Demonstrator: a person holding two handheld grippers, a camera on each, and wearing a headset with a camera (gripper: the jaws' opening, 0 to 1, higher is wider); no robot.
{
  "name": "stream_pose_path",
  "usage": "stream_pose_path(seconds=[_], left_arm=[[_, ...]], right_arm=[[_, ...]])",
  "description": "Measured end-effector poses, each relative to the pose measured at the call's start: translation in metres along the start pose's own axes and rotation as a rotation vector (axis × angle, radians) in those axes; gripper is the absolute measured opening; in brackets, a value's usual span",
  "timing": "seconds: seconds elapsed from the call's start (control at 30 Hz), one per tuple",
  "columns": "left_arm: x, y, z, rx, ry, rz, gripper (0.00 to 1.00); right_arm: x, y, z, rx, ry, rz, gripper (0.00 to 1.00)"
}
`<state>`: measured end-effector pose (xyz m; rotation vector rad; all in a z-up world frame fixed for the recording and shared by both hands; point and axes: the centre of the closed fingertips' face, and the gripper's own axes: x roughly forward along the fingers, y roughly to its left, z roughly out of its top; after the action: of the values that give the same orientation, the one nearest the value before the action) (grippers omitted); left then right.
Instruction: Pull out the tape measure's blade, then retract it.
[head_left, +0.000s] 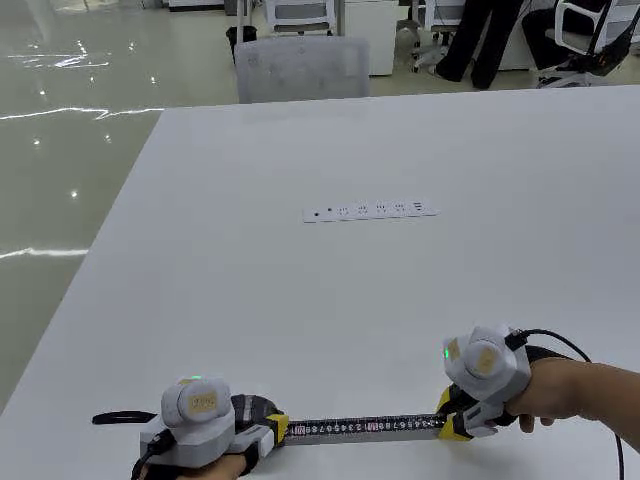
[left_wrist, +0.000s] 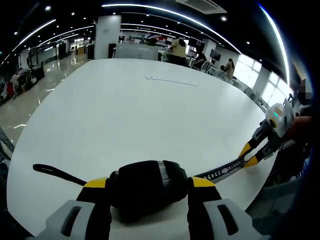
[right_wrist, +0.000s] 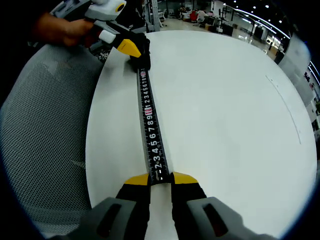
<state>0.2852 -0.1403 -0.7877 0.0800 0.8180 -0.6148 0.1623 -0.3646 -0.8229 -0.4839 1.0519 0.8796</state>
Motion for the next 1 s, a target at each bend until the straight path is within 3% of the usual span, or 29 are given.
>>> stream_pose_path(seconds=[0.33, 0.57, 1.0], left_arm=[[-0.002, 0.000, -0.001, -0.011, 0.017, -0.027, 0.57], [-0.002, -0.001, -0.001, -0.002, 0.028, -0.055, 0.56], [-0.003, -0.002, -0.001, 0.012, 0.035, -0.062, 0.55]], right_arm=[[0.000, 0.000, 0.000, 0.009, 0.001, 0.002, 0.14], [0.000, 0.001, 0.001, -0.027, -0.007, 0.006, 0.14], [0.005, 0.002, 0.011, -0.020, -0.011, 0.013, 0.14]])
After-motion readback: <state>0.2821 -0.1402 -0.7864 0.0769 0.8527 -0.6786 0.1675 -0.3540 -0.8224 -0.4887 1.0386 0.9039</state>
